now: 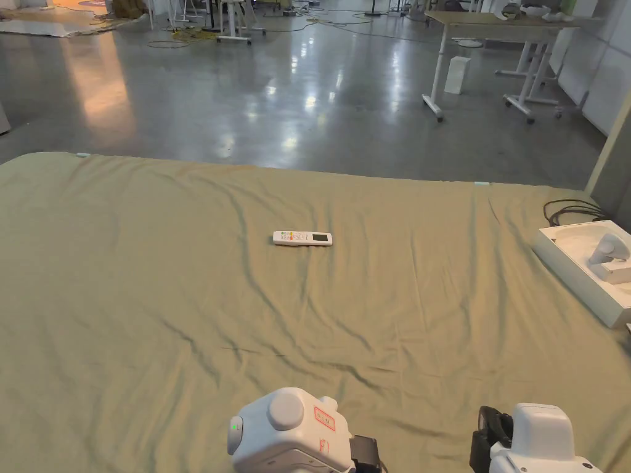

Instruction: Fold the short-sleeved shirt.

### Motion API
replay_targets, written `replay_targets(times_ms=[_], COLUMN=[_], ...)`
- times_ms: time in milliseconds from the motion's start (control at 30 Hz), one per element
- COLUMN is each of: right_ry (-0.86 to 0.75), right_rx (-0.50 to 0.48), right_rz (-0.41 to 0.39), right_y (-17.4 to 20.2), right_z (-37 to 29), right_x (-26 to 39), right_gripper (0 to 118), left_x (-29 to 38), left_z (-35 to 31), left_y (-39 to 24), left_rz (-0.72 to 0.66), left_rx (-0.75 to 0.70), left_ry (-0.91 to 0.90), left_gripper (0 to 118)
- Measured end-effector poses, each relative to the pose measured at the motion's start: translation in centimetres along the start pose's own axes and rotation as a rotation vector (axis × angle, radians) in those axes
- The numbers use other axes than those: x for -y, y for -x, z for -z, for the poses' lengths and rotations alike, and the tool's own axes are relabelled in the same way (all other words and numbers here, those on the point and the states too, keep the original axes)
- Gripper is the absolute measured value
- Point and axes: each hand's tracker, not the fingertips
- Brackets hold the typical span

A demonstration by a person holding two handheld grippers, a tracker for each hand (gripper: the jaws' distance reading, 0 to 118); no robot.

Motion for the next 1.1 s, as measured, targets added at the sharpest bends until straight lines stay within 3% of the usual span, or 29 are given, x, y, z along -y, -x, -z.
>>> replay_targets(times_ms=[300,467,600,833,967,1100], right_ry=[-0.038,-0.082,-0.138,-0.272,-0.328,-0.364], right_rx=[-0.005,-0.02,-0.031,-0.027,-0.013,-0.011], right_rz=[-0.004,-0.004,-0.011,-0.019,-0.024,-0.022], right_y=[0.3,0.9,1.8,4.0,4.9,5.3], right_z=[-0.5,-0.9,-1.4,-2.4,-2.7,-3.3], right_x=[-1.5,-3.1,-4.5,-7.3,-8.7,-9.9], right_gripper=[0,0,0,0,0,0], left_x=[0.8,2.1,3.4,5.0,6.3,7.0], left_z=[-5.3,-10.5,-14.1,-19.0,-20.9,-22.4], left_y=[-1.9,-2.0,-1.6,-0.3,0.0,0.8], left_rz=[0.237,0.437,0.517,0.601,0.64,0.69], left_rx=[-0.033,-0.115,-0.27,-0.398,-0.491,-0.485], left_ry=[-0.178,-0.516,-0.778,-1.094,-1.257,-1.362], left_gripper=[46,45,28,4,3,2])
